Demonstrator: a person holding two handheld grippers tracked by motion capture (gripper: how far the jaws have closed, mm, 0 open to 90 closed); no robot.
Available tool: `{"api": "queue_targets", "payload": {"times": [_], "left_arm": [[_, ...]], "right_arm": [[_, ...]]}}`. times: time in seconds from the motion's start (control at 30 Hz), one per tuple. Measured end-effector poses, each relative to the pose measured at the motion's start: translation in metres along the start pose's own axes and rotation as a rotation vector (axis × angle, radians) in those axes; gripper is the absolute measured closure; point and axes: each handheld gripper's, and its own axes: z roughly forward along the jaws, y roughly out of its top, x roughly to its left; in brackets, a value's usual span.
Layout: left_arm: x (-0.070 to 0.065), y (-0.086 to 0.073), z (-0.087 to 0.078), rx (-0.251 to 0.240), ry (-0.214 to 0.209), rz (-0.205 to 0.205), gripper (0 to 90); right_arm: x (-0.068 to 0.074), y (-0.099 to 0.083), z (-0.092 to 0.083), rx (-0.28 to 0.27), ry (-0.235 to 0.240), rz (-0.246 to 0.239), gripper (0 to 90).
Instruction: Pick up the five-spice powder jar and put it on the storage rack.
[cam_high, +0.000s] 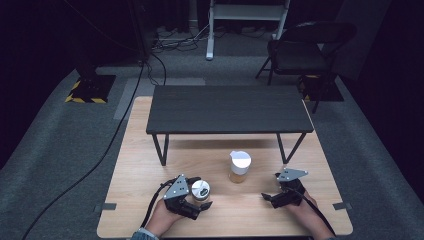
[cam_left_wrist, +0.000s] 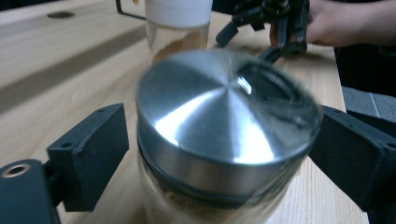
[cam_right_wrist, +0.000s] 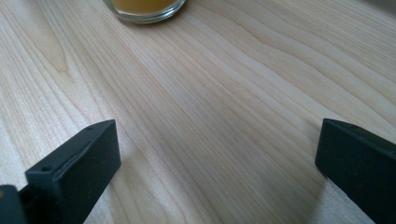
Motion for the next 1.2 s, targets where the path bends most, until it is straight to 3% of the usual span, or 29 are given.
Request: {"api": "queue_targets", "payload": {"times": [0.1, 0.23, 0.27, 0.3, 0.77, 0.9, 1.07, 1.2], "left_arm": [[-0.002, 0.001, 0.003, 0.028, 0.009, 0.007, 11.7], [-0.006, 0.005, 0.006, 0.090, 0.033, 0.016, 22.6], [-0.009, 0.005, 0.006, 0.092, 0.053, 0.026, 26.8], [-0.007, 0.003, 0.006, 0.091, 0.045, 0.029, 29.3], [-0.010, 0.001, 0.006, 0.082, 0.056, 0.033, 30.1], [-0.016, 0.001, 0.006, 0.080, 0.077, 0.054, 30.7], [-0.021, 0.013, 0.007, 0.115, 0.071, 0.074, 30.9], [-0.028, 0.028, 0.005, 0.111, 0.067, 0.092, 30.9]], "right_arm": [[0.000, 0.000, 0.000, 0.000, 0.000, 0.000, 0.0], [0.000, 0.000, 0.000, 0.000, 0.000, 0.000, 0.0], [0.000, 0.000, 0.000, 0.000, 0.000, 0.000, 0.0], [0.000, 0.000, 0.000, 0.000, 0.000, 0.000, 0.0], [0.000, 0.000, 0.000, 0.000, 0.000, 0.000, 0.0], [0.000, 0.000, 0.000, 0.000, 0.001, -0.001, 0.0], [0.000, 0.000, 0.000, 0.000, 0.001, -0.001, 0.0], [0.000, 0.000, 0.000, 0.000, 0.001, -0.001, 0.0]]}}
